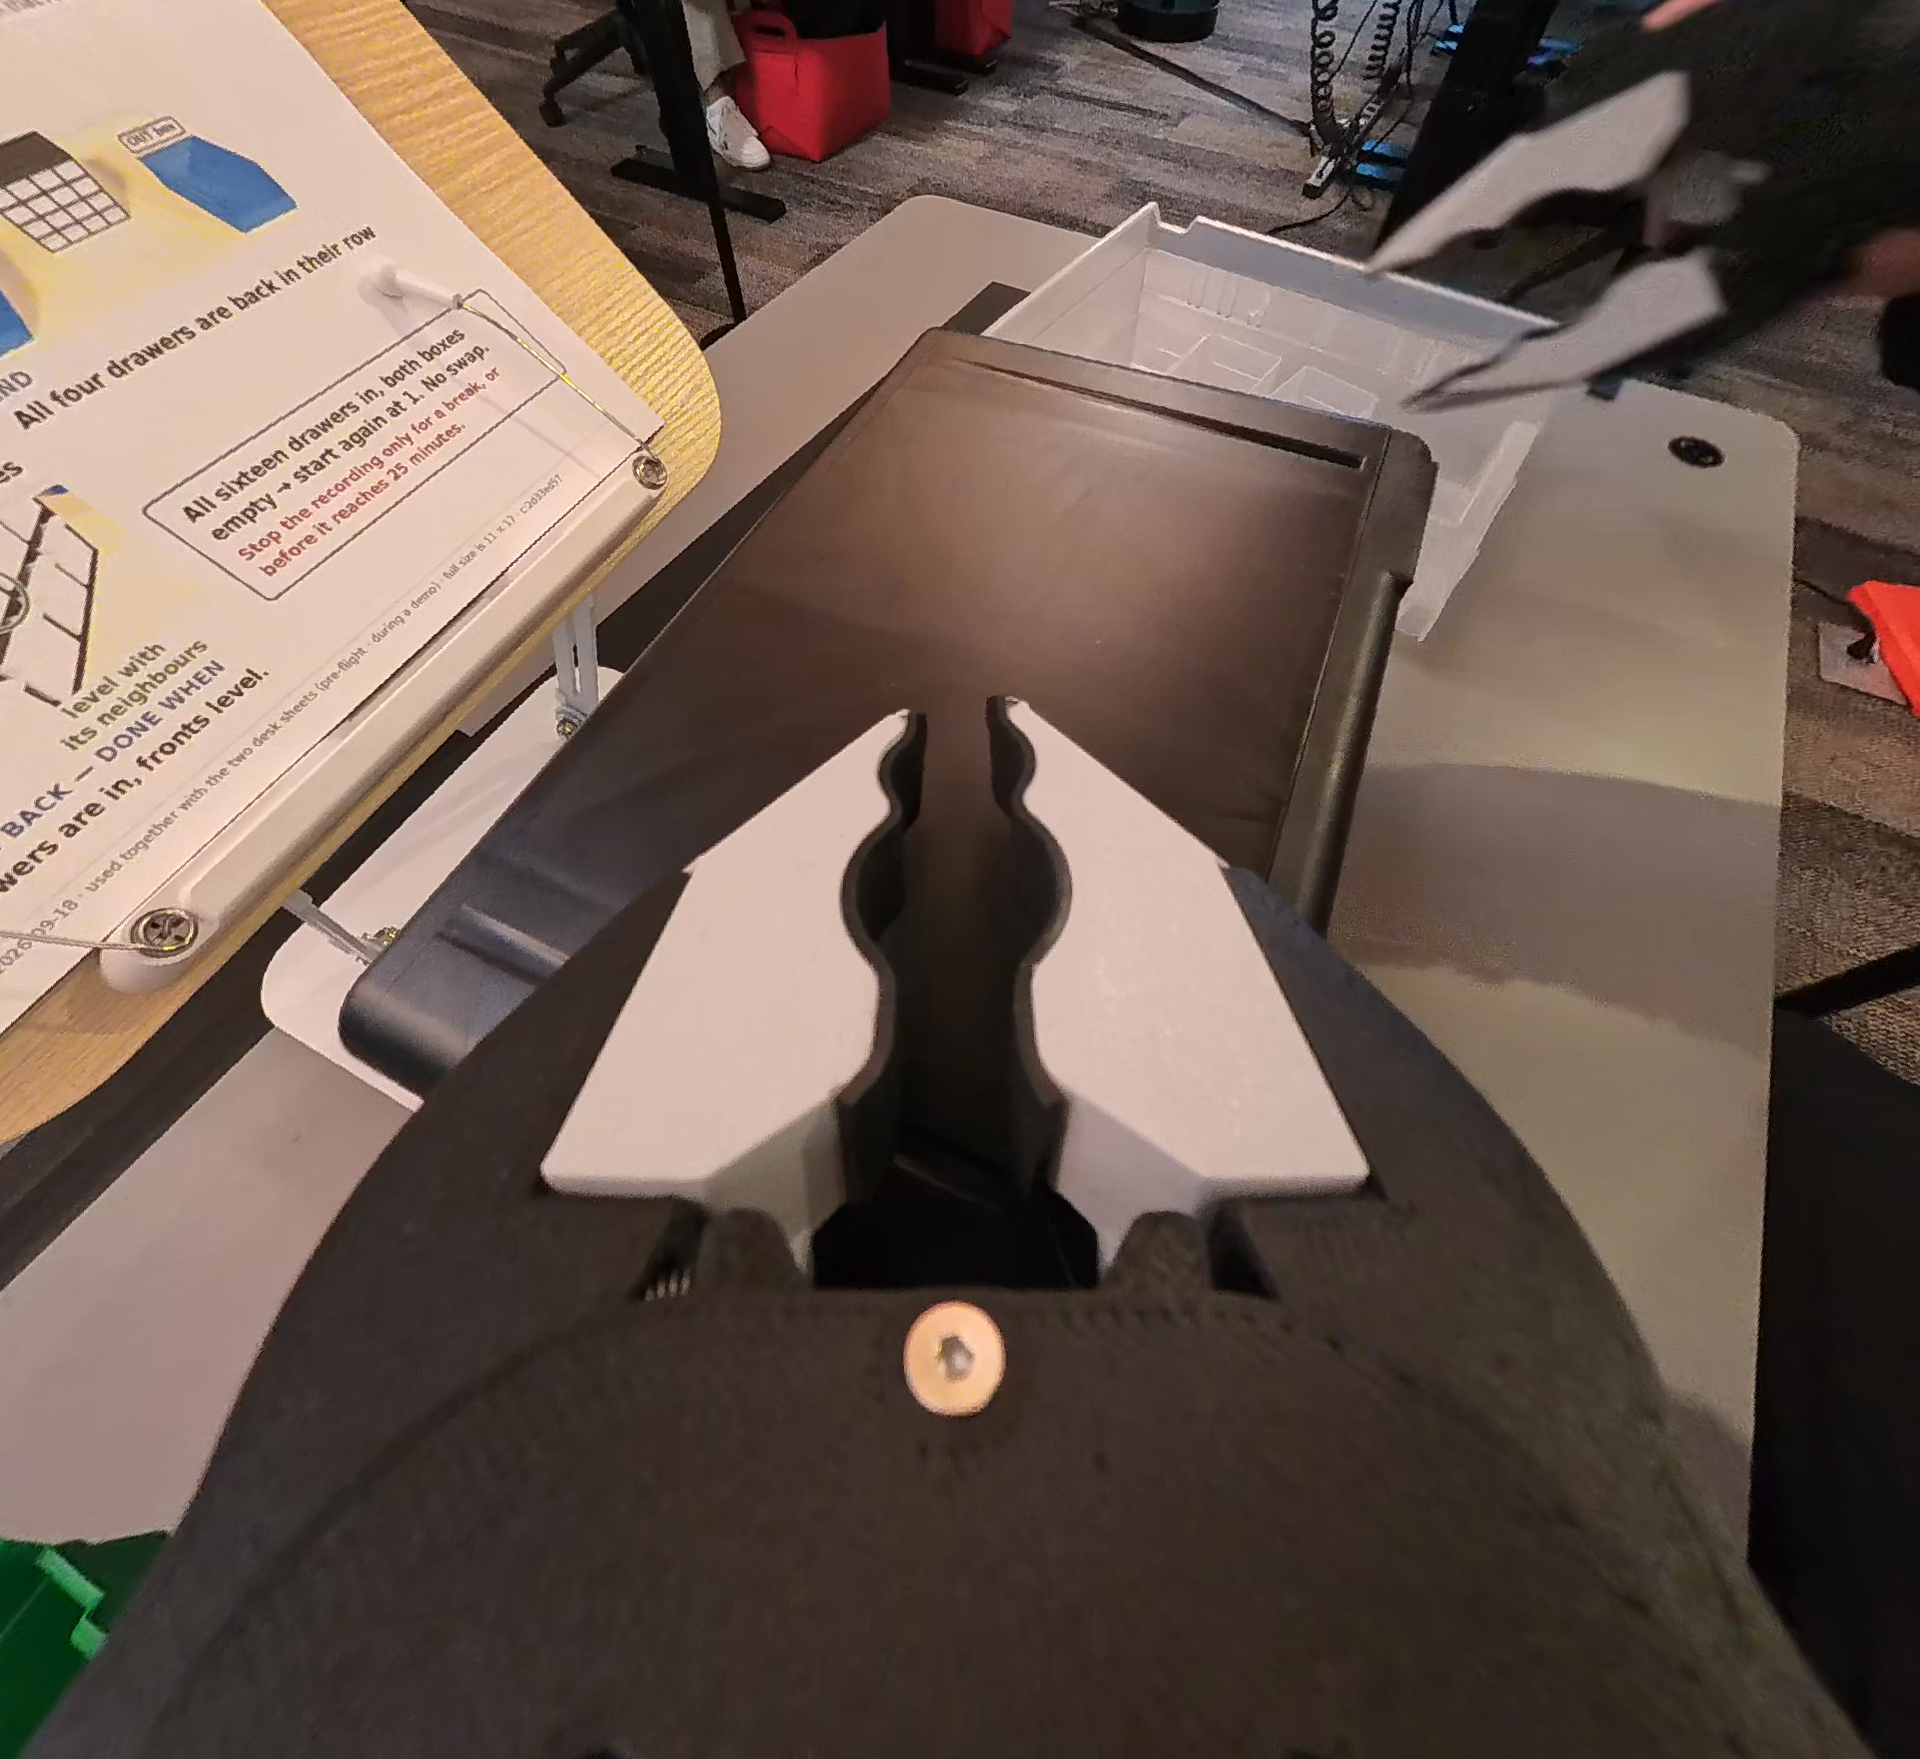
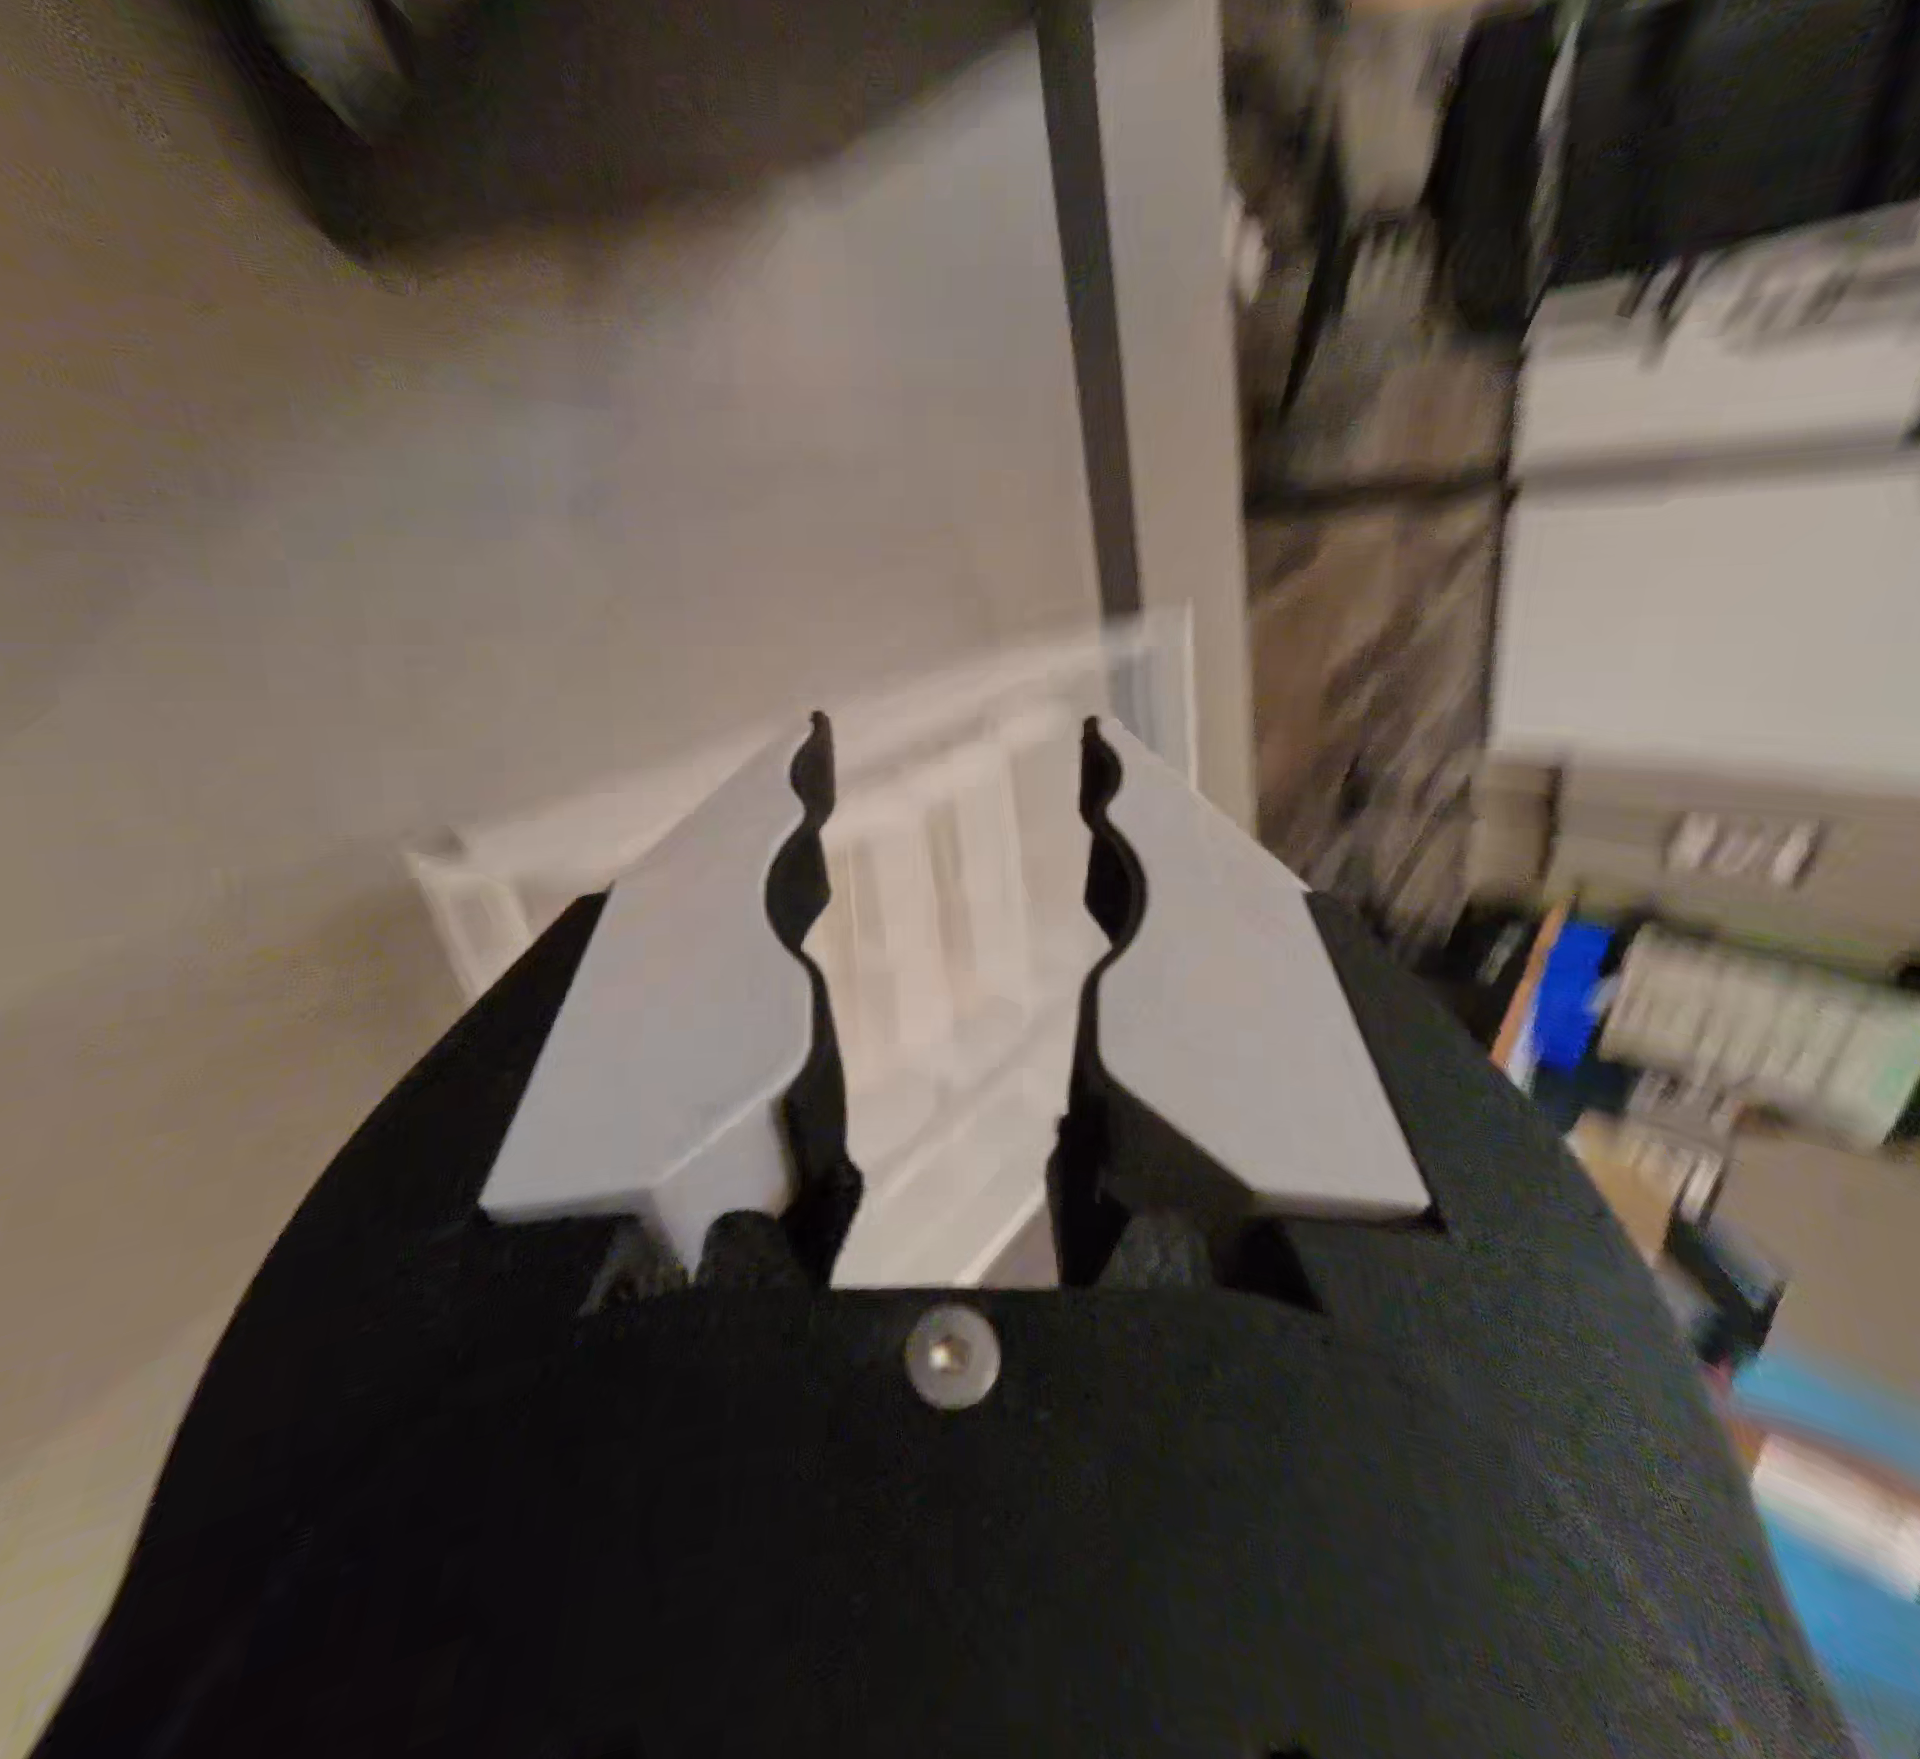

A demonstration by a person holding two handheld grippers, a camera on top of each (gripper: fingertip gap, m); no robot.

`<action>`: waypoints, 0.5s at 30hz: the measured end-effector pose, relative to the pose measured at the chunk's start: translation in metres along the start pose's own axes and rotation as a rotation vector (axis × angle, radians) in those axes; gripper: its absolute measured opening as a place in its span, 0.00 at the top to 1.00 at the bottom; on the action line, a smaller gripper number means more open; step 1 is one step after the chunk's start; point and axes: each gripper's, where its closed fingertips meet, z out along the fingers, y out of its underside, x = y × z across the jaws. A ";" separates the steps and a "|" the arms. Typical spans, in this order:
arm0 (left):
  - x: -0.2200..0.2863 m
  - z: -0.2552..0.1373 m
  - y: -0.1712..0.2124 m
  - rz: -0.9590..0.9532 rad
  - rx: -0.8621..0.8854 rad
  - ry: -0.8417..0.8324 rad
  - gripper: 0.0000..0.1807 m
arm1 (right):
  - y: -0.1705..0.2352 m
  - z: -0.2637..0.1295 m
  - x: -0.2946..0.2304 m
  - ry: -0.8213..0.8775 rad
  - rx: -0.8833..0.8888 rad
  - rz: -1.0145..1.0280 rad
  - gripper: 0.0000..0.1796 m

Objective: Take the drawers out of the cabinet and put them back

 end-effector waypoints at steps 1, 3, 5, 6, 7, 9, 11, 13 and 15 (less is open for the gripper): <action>0.000 0.000 0.000 -0.001 0.002 -0.001 0.94 | -0.035 -0.016 -0.013 0.017 0.108 -0.067 0.75; 0.000 0.000 0.000 0.000 0.002 -0.002 0.94 | -0.098 -0.038 -0.053 -0.018 0.298 -0.157 0.80; 0.000 0.000 0.000 -0.001 0.001 -0.002 0.94 | -0.143 -0.037 -0.094 -0.038 0.378 -0.236 0.80; 0.000 0.000 0.000 -0.001 0.001 -0.002 0.94 | -0.159 -0.029 -0.109 -0.006 0.385 -0.290 0.79; 0.000 0.000 0.000 -0.001 0.000 -0.002 0.94 | -0.174 -0.019 -0.124 0.032 0.391 -0.346 0.78; 0.000 0.000 0.000 -0.002 -0.005 -0.002 0.94 | -0.198 0.005 -0.147 0.120 0.390 -0.440 0.80; 0.000 0.000 0.001 -0.002 -0.009 -0.003 0.94 | -0.216 0.028 -0.167 0.171 0.405 -0.501 0.80; -0.001 0.000 0.001 -0.003 -0.008 -0.004 0.94 | -0.229 0.048 -0.177 0.220 0.418 -0.527 0.81; -0.001 0.000 0.001 -0.003 -0.008 -0.005 0.94 | -0.236 0.063 -0.179 0.261 0.424 -0.535 0.83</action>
